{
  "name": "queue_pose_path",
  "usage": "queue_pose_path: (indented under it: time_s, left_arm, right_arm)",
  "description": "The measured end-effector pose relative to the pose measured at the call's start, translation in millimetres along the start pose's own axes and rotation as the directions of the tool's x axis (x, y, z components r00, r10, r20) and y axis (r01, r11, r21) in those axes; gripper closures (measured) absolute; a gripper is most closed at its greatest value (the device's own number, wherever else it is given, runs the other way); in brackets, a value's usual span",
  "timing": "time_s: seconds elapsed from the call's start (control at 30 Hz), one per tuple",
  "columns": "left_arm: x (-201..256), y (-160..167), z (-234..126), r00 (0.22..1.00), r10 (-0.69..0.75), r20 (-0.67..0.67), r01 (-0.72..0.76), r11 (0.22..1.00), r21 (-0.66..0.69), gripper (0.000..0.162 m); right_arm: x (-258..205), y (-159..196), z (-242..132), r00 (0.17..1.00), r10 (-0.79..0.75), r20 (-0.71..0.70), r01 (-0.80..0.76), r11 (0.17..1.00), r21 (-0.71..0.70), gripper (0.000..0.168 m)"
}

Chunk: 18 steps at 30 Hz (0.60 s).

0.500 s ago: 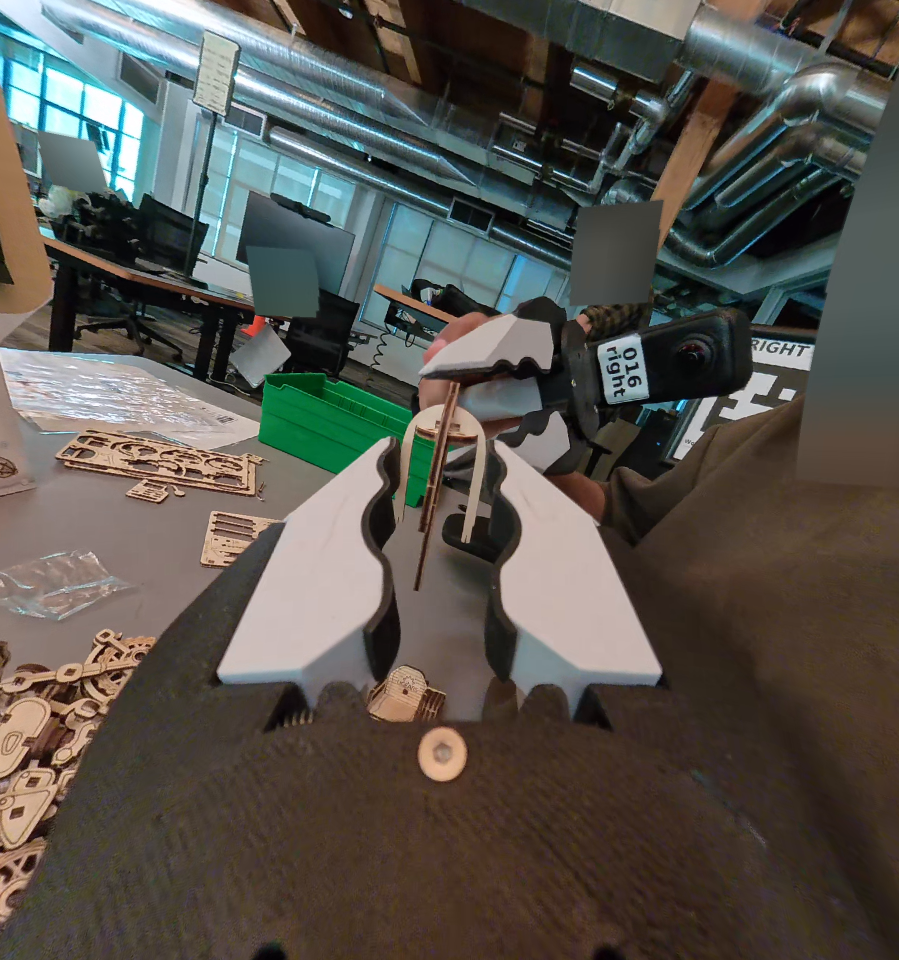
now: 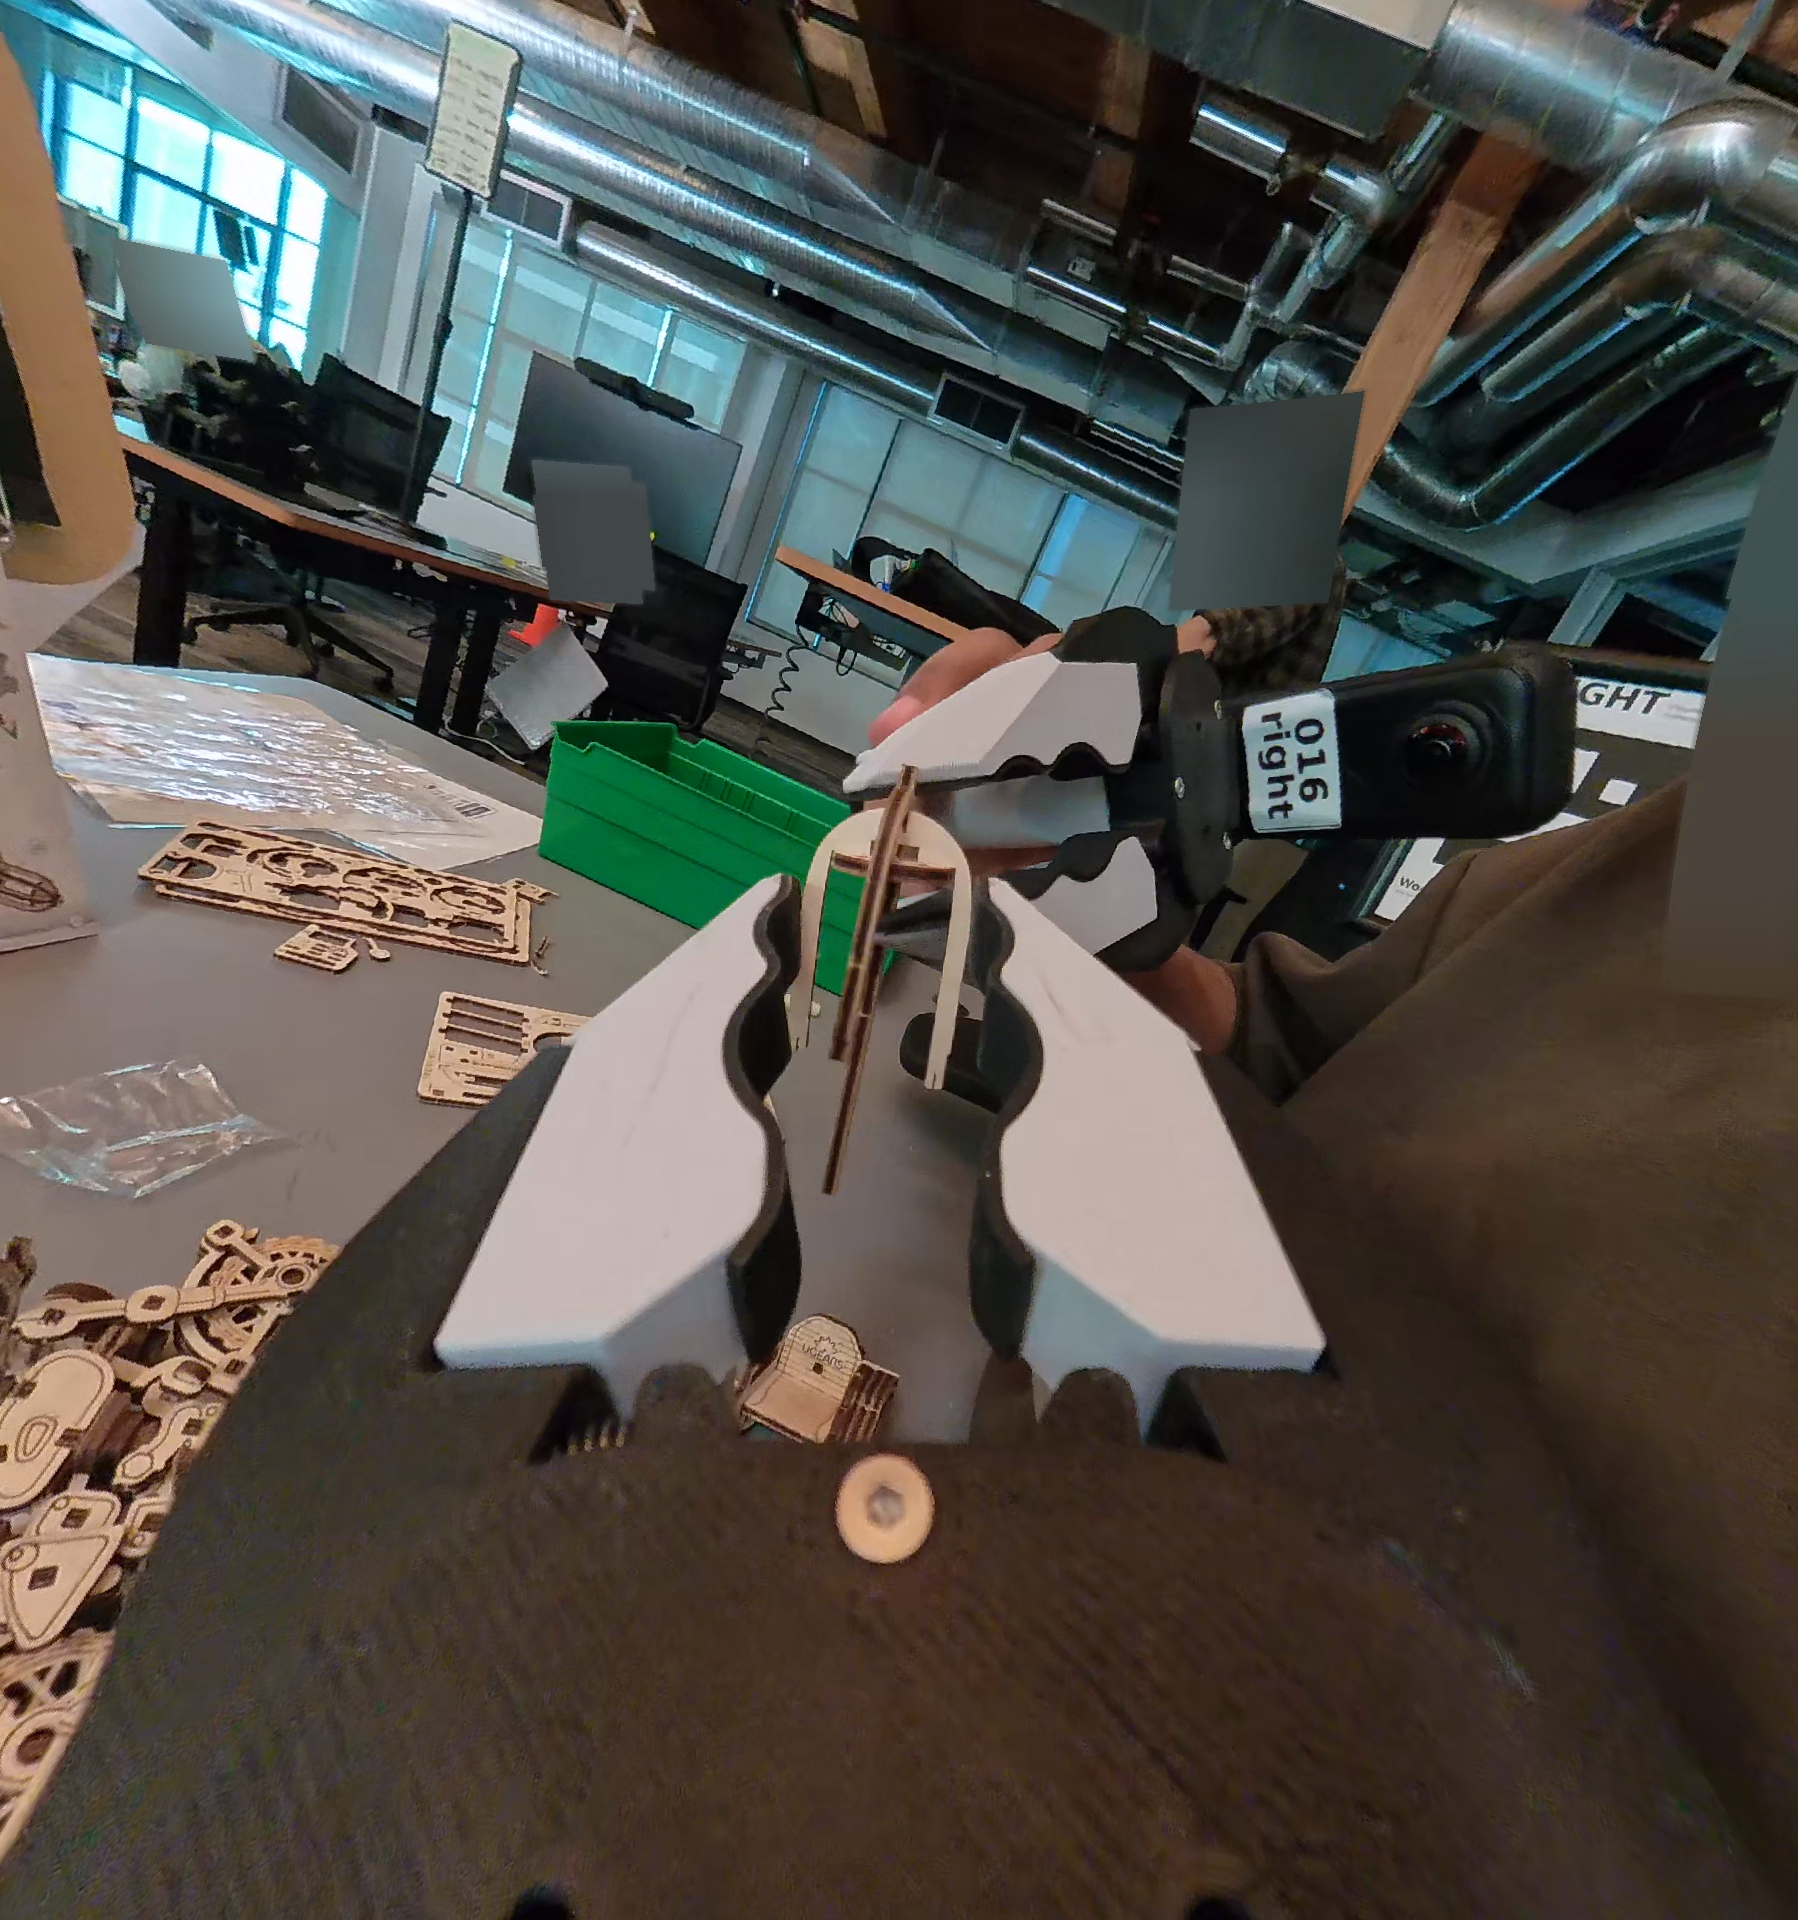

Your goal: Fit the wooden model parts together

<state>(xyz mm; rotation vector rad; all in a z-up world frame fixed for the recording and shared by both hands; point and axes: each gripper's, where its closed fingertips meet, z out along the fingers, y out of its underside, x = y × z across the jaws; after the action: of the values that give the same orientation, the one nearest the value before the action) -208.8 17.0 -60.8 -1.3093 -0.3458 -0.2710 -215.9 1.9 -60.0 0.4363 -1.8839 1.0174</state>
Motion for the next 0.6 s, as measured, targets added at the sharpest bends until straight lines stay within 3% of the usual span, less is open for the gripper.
queue_pose_path:
  time_s: [0.43,0.6]
  left_arm:
    - [-2.8,2.0,0.8,1.000,-0.009,0.006,0.009,1.000,-0.016,0.129]
    - [-8.9,-2.7,-8.1,0.987,0.157,0.042,-0.155,0.987,-0.053,0.120]
  right_arm:
    - [-1.7,2.1,0.1,1.000,-0.019,-0.005,0.019,1.000,-0.018,0.154]
    - [-1.7,12.0,-1.5,0.995,0.086,0.053,-0.083,0.995,-0.048,0.154]
